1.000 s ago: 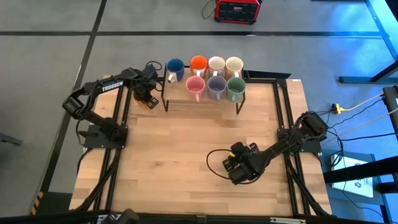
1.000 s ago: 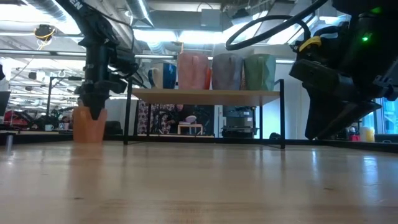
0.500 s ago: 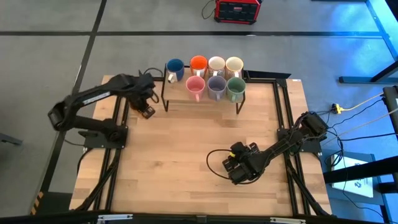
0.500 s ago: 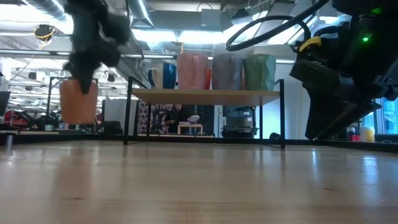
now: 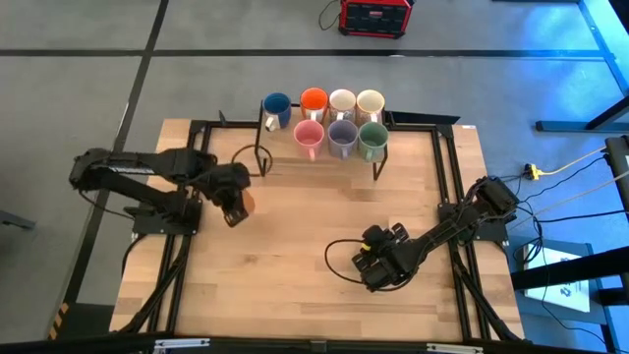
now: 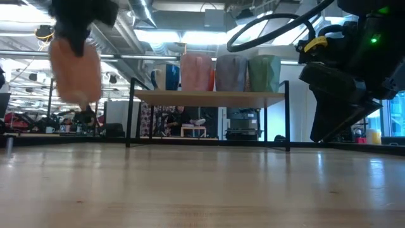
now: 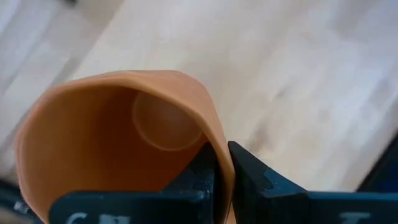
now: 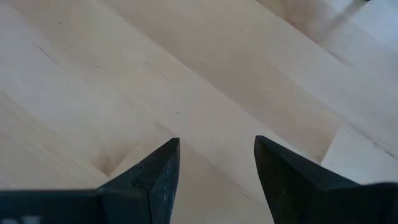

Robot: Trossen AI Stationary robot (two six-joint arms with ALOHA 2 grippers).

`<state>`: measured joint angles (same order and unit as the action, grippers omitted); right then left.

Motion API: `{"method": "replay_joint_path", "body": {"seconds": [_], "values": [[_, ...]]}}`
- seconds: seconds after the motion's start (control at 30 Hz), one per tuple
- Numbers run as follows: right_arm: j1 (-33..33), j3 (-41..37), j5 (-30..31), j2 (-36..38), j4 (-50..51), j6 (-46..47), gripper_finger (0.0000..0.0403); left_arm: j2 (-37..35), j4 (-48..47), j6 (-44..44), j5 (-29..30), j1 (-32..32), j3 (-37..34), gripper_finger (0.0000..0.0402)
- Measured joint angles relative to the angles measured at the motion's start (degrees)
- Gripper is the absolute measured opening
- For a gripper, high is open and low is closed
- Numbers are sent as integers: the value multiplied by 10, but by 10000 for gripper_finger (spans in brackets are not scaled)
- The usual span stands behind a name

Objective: Place coffee mugs
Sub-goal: Put the orange mug on the shelf

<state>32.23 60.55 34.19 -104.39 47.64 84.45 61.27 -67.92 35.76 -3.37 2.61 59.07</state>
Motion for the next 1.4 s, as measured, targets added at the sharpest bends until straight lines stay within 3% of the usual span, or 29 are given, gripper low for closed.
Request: {"method": "replay_joint_path", "body": {"seconds": [0.13, 0.23, 0.43, 0.57, 0.93, 1.4], "values": [[0, 0, -4, 0, -2, -7, 193, 49, -6, 3, 48, -49, 97, 19], [0, 0, -7, 0, -4, -8, 193, 98, -13, -50, 83, -46, 187, 19], [0, 0, -8, 0, -13, -8, 193, 208, -93, -188, 124, 18, 347, 19], [0, 0, -8, 0, -24, -8, 193, 262, -120, -263, 121, 71, 404, 19], [0, 0, -13, 0, -59, -8, 193, 353, -125, -376, 97, 174, 429, 20], [0, 0, -8, 0, -76, -8, 193, 371, -88, -409, 112, 205, 430, 21]]}}
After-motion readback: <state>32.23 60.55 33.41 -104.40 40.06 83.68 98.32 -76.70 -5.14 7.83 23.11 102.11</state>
